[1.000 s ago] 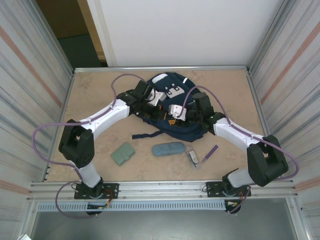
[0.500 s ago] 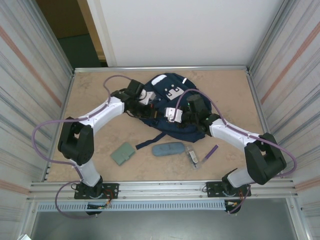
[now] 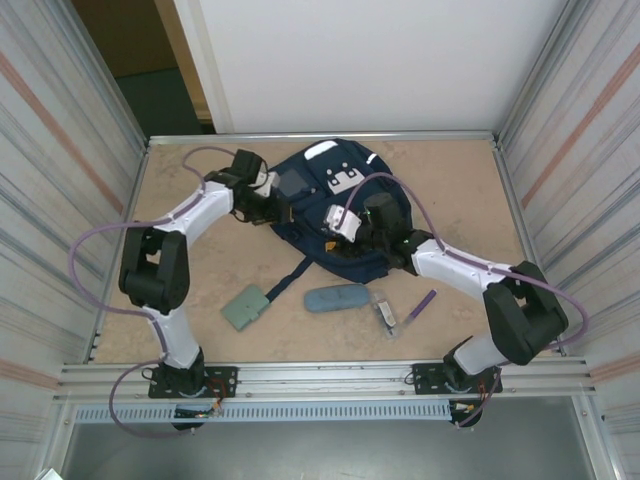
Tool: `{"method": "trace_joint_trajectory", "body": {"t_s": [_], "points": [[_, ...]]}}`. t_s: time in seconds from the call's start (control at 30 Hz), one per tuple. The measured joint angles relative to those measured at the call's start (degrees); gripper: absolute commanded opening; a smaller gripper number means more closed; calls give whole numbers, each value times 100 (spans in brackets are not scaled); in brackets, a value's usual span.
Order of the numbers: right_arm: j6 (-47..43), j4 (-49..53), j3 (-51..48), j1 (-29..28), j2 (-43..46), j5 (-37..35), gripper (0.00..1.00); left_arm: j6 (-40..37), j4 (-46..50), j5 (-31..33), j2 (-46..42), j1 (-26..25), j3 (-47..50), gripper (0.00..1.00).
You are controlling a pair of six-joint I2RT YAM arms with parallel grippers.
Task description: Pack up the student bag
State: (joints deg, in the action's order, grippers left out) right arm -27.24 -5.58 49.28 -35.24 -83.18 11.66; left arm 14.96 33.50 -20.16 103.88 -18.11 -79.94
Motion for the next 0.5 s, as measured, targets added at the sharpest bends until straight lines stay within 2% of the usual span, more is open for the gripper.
{"method": "trace_joint_trajectory", "body": {"t_s": [0.13, 0.17, 0.2, 0.3, 0.33, 0.37, 0.5], "points": [[1344, 376, 50, 195, 577, -800, 99, -1032, -520, 28, -520, -297, 282, 61], [1676, 503, 46, 278, 772, -1067, 99, -1375, -627, 20, -621, -494, 297, 72], [1987, 625, 42, 363, 988, -1329, 99, -1696, -752, 7, -691, -717, 297, 76], [2924, 1064, 35, 664, 1600, -1917, 99, -2511, -960, -114, -715, -1290, 232, 81], [3259, 1244, 35, 772, 1777, -2059, 99, -2723, -946, -140, -669, -1416, 162, 93], [3683, 1517, 35, 918, 1971, -2201, 99, -2981, -927, -168, -570, -1541, 28, 99], [4817, 2350, 31, 1561, 2376, -2194, 99, -3858, -743, -120, 72, -1821, -763, 99]]}}
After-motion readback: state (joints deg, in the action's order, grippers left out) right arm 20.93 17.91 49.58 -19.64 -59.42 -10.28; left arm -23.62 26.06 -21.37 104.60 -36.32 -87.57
